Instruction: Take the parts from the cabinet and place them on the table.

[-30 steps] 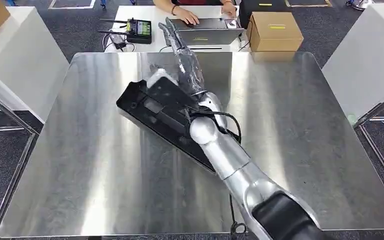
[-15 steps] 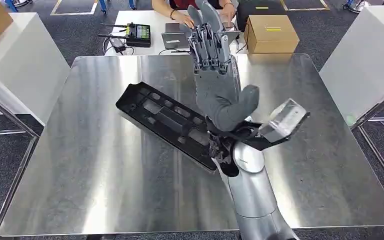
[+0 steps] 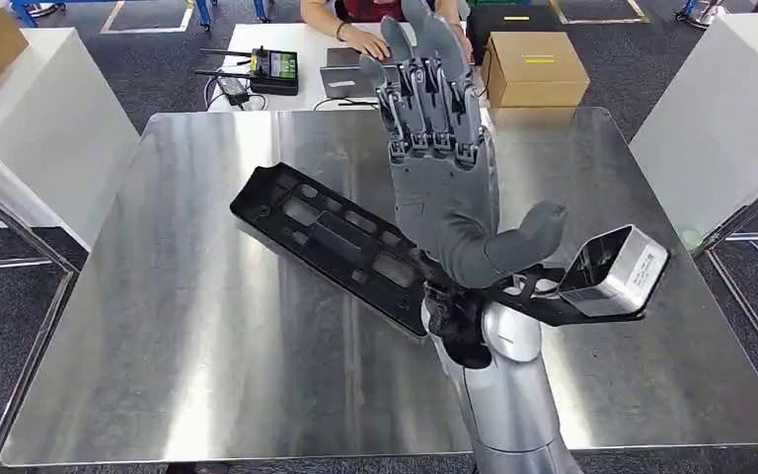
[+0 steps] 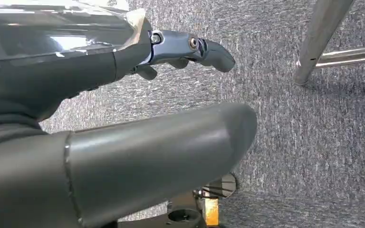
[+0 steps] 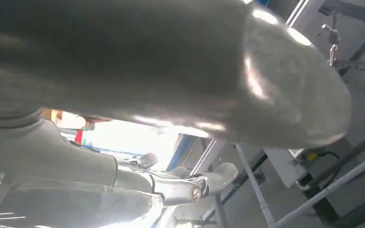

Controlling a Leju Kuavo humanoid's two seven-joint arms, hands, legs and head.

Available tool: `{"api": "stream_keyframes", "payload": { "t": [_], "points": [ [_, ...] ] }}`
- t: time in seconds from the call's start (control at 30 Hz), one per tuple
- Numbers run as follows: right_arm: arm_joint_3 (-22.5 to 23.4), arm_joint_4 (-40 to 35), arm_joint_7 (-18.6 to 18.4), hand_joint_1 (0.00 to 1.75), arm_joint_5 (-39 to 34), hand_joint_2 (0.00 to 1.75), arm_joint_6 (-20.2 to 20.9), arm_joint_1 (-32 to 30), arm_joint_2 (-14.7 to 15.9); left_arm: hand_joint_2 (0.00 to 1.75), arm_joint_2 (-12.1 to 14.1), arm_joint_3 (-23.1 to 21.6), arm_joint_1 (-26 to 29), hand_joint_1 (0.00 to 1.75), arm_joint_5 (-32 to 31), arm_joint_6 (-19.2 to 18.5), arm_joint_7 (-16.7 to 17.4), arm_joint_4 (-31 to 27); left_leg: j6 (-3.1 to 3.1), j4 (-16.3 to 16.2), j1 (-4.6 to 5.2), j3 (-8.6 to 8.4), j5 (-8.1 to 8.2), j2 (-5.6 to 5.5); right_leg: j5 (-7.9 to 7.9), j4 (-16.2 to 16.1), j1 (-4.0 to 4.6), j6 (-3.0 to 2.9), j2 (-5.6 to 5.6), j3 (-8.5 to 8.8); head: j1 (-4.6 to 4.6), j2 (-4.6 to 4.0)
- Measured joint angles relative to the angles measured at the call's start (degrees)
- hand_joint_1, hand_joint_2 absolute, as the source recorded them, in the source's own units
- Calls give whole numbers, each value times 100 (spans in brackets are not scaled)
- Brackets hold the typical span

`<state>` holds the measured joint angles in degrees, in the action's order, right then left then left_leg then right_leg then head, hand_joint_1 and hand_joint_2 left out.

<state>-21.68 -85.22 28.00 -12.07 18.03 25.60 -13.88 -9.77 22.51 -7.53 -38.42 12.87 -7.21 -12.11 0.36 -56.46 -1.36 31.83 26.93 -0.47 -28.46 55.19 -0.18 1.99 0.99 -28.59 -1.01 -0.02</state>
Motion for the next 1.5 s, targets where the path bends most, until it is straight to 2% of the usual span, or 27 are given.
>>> {"api": "stream_keyframes", "payload": {
  "t": [0.73, 0.77, 0.8, 0.87, 0.9, 0.93, 1.0, 1.03, 1.07, 1.1, 1.13, 1.2, 1.23, 1.27, 1.3, 1.33, 1.37, 1.4, 1.43, 1.5],
  "points": [
    [-125, -35, 0, 0, 7, 0, -50, -34, 66, 0, 0, 0, -55, 0, -9, -109, 28, -11, 5, -9, 4, -12, 9, 0, 3, -9, -10, 4, 1, 16, 0, 0],
    [-131, -35, 0, 0, 4, 0, -52, -28, 66, 0, 7, 0, -56, 0, -4, -109, 39, -13, 70, -47, 19, 0, 36, -8, 7, -26, -54, 13, 7, 17, 0, 0],
    [-138, -35, 0, 0, 4, 0, -55, -26, 66, 0, 7, 0, -56, 0, 4, -109, 42, -13, 91, -44, 24, -4, 44, 2, 6, -29, -56, 14, 9, 22, 7, 0],
    [-146, -48, 0, 0, 4, 0, -59, 6, 61, 0, 11, 0, -65, 0, 22, -107, 46, -15, 166, 36, 37, -38, -29, 7, 44, -53, -27, 67, 18, 48, 4, 0],
    [-146, -61, 0, 0, 4, 0, -59, 3, 63, 0, 4, 0, -67, 0, 37, -107, 48, -15, 165, 168, -42, -122, -93, 57, -34, 3, -53, 55, -17, 3, 2, 0],
    [-149, -66, 0, 0, 2, 0, -59, 30, 68, 0, -2, 2, -74, 0, 41, -109, 48, -20, 189, 226, -34, -148, -113, 61, -158, 242, -32, 48, -34, -115, -15, 0],
    [-160, -63, -2, 0, 2, 0, -61, 17, 94, 0, -4, 4, -80, 0, 46, -118, 50, -22, 191, 226, -41, -146, -117, 86, -501, 1185, -70, 37, -34, -598, -15, 0],
    [-157, -63, -2, 0, 2, 0, -66, -4, 114, 0, -7, 4, -79, 0, 46, -120, 52, -22, 190, 225, -45, -143, -117, 95, -617, 1627, -95, 63, -34, -843, -15, 0],
    [-160, -63, -2, 0, 0, 0, -68, -11, 133, 0, -7, 4, -79, 0, 46, -127, 57, -22, 181, 221, -57, -142, -114, 101, -622, 1875, -124, 117, -36, -998, -15, 0],
    [-160, -63, -2, 0, -4, 0, -70, -11, 149, 0, -7, 7, -80, 0, 44, -129, 59, -22, 156, 215, -84, -146, -108, 102, -489, 1795, -166, 219, -41, -1007, -15, 0],
    [-162, -63, -2, 0, -13, 0, -70, -10, 155, 0, -9, 7, -81, 0, 44, -131, 59, -22, 113, 193, -126, -147, -92, 101, -258, 1442, -214, 343, -53, -872, -13, 0],
    [-166, -63, -2, 0, -13, 0, -77, -6, 168, 0, -7, 11, -81, 0, 46, -162, 57, -22, -19, 79, -216, -131, -20, 95, 233, 384, -326, 590, -140, -405, -17, 0],
    [-168, -63, -2, 0, -13, 0, -90, -6, 195, 0, 29, 11, -82, 0, 46, -162, 59, -28, -99, 10, -177, -71, 21, 80, 154, 274, -294, 597, -116, -274, -46, 0],
    [-177, -74, -7, 0, -11, 0, -94, -26, 203, 0, 9, 9, -88, 0, 44, -175, 61, -28, -152, -43, -168, -39, 36, 72, 232, 380, -260, 477, -22, -373, -57, 2],
    [-170, -81, -15, 0, -20, 0, -118, -32, 201, 0, 13, 11, -86, 0, 46, -177, 61, -42, -170, -104, -171, -5, 32, 45, 153, 373, -306, 382, -24, -414, -66, 0],
    [-173, -81, -15, 0, -26, 0, -120, -35, 192, 0, 13, 11, -85, 0, 44, -184, 65, -42, -190, -80, -174, 3, 8, 40, 130, 426, -268, 334, -16, -458, -46, 2],
    [-175, -83, -15, 0, -26, 0, -120, -33, 190, 0, 18, 11, -85, 0, 44, -184, 66, -42, -217, -81, -203, 12, -6, 43, 146, 439, -267, 266, -15, -490, -55, 2],
    [-177, -83, -15, 0, -26, 0, -120, -34, 188, 0, 15, 11, -88, 0, 44, -186, 66, -42, -228, -122, -236, 42, 62, 57, 173, 424, -280, 195, -15, -508, -40, 0],
    [-177, -83, -20, 0, -26, 0, -120, -34, 179, 0, 17, 11, -91, 0, 44, -188, 68, -42, -198, -302, -230, 124, 254, 67, 198, 426, -266, 154, -14, -535, -33, 2],
    [-181, -81, -20, 0, -26, 0, -120, -37, 175, 0, 11, 9, -94, 0, 44, -188, 72, -42, -162, -1208, -157, 494, 813, 59, 249, 428, -203, 65, -23, -605, -28, 0]
  ]
}}
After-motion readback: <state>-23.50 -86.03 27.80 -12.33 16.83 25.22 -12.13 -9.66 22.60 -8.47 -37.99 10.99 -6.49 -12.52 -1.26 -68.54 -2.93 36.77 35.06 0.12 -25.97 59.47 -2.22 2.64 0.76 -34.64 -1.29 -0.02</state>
